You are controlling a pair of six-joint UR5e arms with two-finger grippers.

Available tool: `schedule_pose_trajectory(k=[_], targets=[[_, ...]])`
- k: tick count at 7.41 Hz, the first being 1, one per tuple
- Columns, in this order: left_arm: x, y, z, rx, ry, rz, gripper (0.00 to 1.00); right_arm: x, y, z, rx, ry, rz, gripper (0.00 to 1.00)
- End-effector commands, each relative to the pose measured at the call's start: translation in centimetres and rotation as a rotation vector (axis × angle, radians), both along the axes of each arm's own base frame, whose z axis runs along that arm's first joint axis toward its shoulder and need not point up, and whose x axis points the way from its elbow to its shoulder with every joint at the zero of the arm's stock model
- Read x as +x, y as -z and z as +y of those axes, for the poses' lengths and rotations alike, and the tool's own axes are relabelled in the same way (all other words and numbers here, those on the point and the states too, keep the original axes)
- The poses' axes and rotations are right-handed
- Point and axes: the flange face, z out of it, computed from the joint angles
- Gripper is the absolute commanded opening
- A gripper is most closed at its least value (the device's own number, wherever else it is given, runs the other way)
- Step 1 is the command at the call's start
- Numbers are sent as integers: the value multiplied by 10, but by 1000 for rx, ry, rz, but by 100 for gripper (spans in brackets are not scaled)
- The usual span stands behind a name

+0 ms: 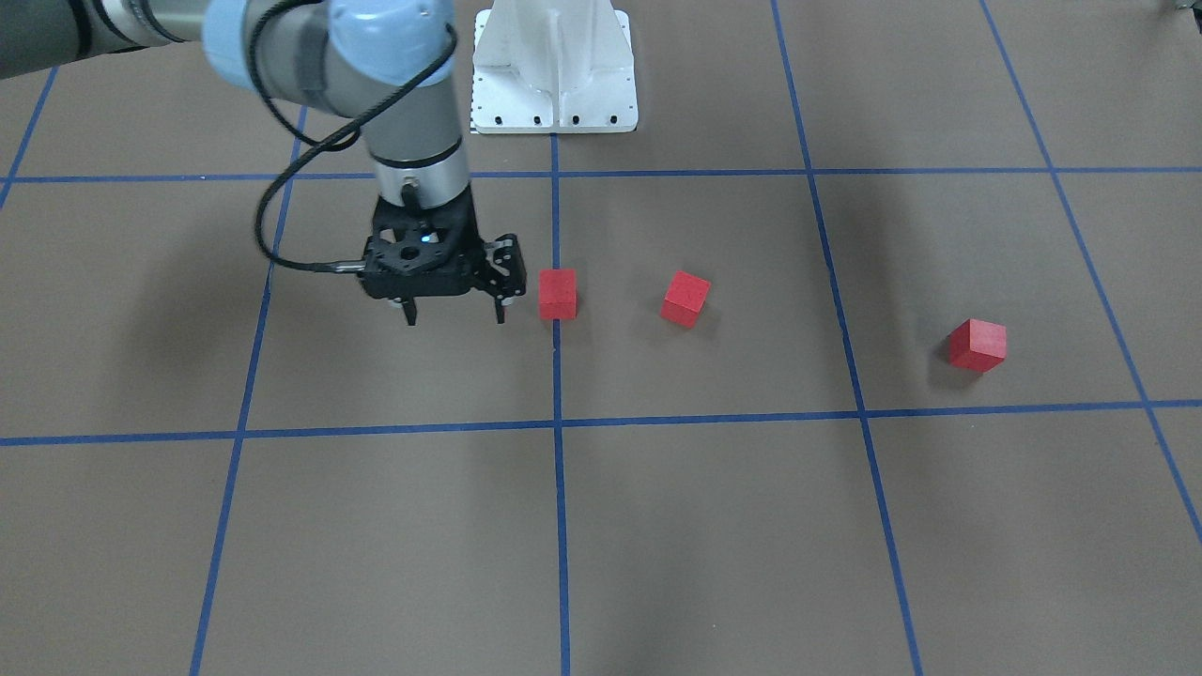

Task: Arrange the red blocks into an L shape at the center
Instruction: 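Release the cube at center and withdraw the right gripper, then reach the left gripper to the middle red cube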

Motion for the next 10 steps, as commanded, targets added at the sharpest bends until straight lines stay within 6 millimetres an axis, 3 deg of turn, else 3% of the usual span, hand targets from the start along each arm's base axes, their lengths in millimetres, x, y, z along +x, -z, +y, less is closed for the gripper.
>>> schedule_pose_trajectory(k=[1,4,6,7,9,10], targets=[[83,87,10,-65,-40,144,100,119,-73,-49,50,105,48,100],[191,145,9,-154,-86,218,100,227,-170,-68,85,209,123,100],[293,184,21,-201,-105,198,100,298,-228,-63,80,254,124,100],[332,207,28,-231,-141,172,100,327,-257,-54,99,275,131,100],[401,219,58,-250,-87,135,100,371,-307,-32,107,286,133,100],[417,226,61,-244,-53,109,100,379,-319,-24,99,283,123,100]])
